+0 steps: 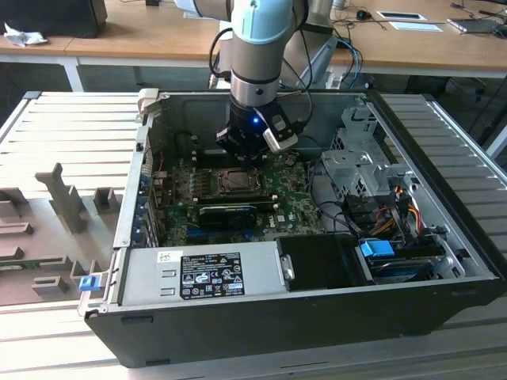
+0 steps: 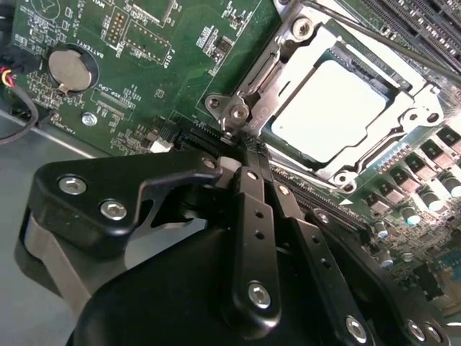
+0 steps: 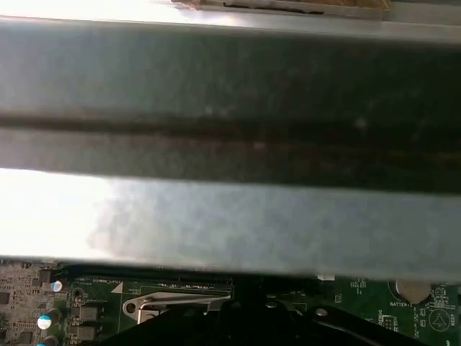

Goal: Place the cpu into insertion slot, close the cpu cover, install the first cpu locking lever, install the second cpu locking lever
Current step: 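Install the first cpu locking lever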

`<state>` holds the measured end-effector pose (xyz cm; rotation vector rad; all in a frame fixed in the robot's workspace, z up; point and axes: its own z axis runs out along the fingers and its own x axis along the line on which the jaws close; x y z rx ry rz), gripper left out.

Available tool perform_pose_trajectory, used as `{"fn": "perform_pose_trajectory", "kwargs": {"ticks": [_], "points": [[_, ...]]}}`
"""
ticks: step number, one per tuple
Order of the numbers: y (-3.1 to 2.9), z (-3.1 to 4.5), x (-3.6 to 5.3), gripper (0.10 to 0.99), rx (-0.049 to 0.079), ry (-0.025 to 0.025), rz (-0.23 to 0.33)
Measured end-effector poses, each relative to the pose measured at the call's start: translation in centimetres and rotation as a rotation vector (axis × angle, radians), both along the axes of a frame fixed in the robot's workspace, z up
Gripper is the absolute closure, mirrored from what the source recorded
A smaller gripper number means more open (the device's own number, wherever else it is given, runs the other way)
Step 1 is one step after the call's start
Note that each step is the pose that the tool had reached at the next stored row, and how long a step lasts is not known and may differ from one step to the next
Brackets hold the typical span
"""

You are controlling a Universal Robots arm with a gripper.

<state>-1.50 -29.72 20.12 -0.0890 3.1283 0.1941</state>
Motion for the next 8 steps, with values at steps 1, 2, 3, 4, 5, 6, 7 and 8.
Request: {"fn": "perform_pose_trajectory", "kwargs": {"ticks": [1, 2, 3, 4, 5, 6, 7, 8], "points": [[0.00, 0.01, 0.00, 0.980, 0.000, 0.0000, 0.000], [-0.01, 0.07, 0.00, 0.980, -0.001, 0.0002, 0.000], [-0.01, 0.24, 0.00, 0.980, -0.001, -0.0001, 0.000], [0.00, 0.52, 0.00, 0.980, 0.000, -0.0001, 0.000], [0.00, 0.62, 0.00, 0.980, 0.000, -0.0001, 0.000], [0.01, 0.61, 0.00, 0.980, -0.002, -0.0004, 0.000], [0.01, 0.59, -0.01, 0.980, -0.009, -0.0002, 0.000], [0.00, 0.52, 0.00, 0.980, -0.015, -0.0002, 0.000]]}}
